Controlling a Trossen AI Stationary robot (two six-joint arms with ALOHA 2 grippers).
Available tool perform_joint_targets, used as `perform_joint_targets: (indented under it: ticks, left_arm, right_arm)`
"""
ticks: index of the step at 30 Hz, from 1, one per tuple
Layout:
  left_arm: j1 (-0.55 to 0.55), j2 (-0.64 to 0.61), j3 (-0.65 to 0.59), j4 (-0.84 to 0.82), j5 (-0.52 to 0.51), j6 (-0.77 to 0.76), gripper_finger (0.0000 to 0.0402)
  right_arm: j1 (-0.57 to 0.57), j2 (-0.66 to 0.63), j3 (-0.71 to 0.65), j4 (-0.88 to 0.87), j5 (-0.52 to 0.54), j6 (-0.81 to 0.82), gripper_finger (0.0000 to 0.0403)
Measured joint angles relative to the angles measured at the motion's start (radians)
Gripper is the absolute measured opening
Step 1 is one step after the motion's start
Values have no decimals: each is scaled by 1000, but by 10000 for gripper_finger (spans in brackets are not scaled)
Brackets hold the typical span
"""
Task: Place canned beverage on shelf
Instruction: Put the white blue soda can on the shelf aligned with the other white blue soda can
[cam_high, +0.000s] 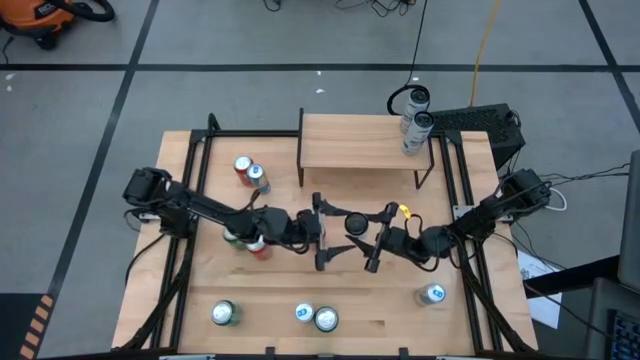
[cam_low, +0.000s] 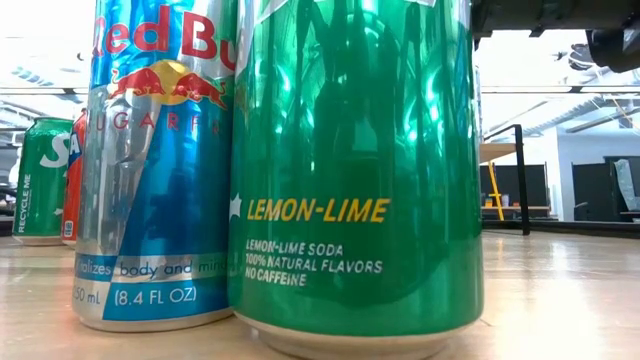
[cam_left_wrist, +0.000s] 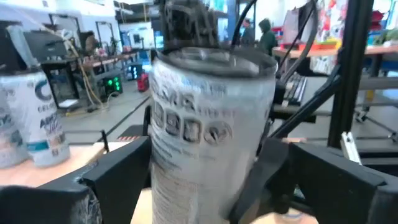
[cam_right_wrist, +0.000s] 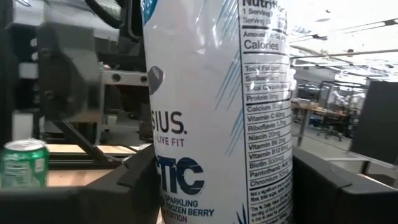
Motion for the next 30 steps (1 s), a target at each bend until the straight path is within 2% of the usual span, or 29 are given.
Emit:
perform_joint_targets:
  ticks: [3, 9, 12, 20, 27, 30]
  left_arm:
    - [3, -1, 0, 8, -4, 5, 351]
    - [22, -1, 0, 14, 22, 5, 264]
    - [32, -2, 0, 13, 39, 6, 240]
    - [40, -3, 0, 0, 48, 11, 232]
    - [52, 0, 0, -32, 36, 24, 231]
    - [54, 0, 0, -31, 36, 24, 231]
  right_arm:
    - [0, 0, 0, 2, -2, 0, 248]
    - [0, 0, 0, 5, 0, 4, 248]
    - [-2, 0, 0, 7, 5, 8, 248]
    - [-11, -2, 0, -13, 9, 39, 261]
    - [36, -51, 1, -132, 188, 50, 318]
    - [54, -107, 1, -228, 209, 96, 328]
